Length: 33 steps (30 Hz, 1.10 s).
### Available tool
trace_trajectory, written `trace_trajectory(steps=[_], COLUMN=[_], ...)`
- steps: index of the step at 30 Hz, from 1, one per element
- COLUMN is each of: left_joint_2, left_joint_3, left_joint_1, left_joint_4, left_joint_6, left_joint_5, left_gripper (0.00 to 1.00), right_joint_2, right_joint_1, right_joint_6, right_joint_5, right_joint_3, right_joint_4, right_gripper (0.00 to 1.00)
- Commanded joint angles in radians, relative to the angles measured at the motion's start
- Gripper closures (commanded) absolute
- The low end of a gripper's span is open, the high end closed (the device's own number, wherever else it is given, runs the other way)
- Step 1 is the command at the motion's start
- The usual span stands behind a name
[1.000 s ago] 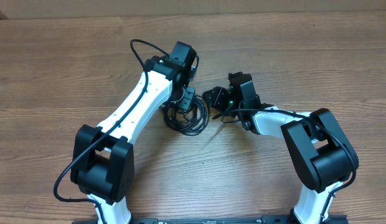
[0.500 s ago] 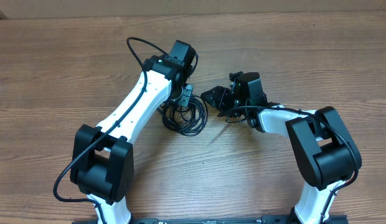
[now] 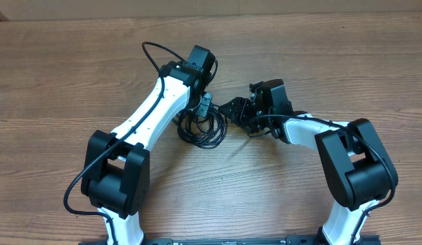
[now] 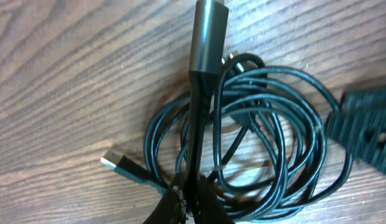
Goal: Untangle cables
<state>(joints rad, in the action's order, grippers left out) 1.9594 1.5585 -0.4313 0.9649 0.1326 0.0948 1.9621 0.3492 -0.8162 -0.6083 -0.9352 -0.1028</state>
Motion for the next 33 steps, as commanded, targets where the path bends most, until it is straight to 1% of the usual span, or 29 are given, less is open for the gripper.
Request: trace_trajectory(steps=[1, 6, 18, 22, 25, 33], left_joint_2=[0.01, 0.01, 0.01, 0.01, 0.01, 0.01], left_joint_3=[0.014, 0.014, 0.014, 0.014, 0.014, 0.014], left_joint_1=[0.007, 0.007, 0.007, 0.007, 0.007, 0.007], left_joint_4=[-0.021, -0.059, -0.108, -0.11, -0.11, -0.111], left_joint_6=[0.017, 0.017, -0.006, -0.006, -0.006, -0.006], left_joint_5=[0.017, 0.017, 0.018, 0.017, 0.017, 0.018], left_gripper=[0.96, 0.96, 0.96, 0.96, 0.96, 0.96], right_joint_2=[0.027, 0.028, 0.028, 0.028, 0.028, 0.028], right_joint_1=[0.005, 0.011, 0.148, 0.188, 0.201, 0.2], right_joint_6=[-0.027, -0.029, -0.03, -0.06, -0.059, -0.059], right_joint_5=[-0.01, -0.094, -0.094, -0.093, -0.092, -0.092], right_joint_3=[0.026, 0.026, 0.025, 0.025, 0.025, 0.025], right_joint_4=[0.053, 0.093, 0.105, 0.105, 0.093, 0.09], right_gripper=[0.34, 0.34, 0.34, 0.31, 0.29, 0.28])
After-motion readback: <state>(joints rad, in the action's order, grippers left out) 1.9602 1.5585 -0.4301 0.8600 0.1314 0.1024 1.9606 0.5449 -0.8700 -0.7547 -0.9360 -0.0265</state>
